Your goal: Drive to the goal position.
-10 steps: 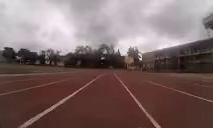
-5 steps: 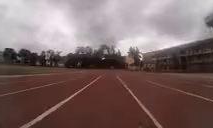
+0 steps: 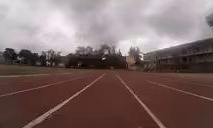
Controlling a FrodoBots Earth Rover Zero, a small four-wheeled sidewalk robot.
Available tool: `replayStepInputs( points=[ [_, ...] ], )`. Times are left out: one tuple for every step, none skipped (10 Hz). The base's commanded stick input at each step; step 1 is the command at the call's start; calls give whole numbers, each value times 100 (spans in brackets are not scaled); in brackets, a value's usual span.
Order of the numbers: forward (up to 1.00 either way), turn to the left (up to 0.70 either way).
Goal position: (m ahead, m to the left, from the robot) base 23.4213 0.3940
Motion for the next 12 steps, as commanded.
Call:
replayStepInputs(
  points=[
    [70,0],
    [70,0],
    [70,0],
    [70,0],
    [70,0],
    [70,0],
    [70,0],
    [70,0],
    [70,0],
    [70,0],
    [70,0],
    [70,0]
  ],
)
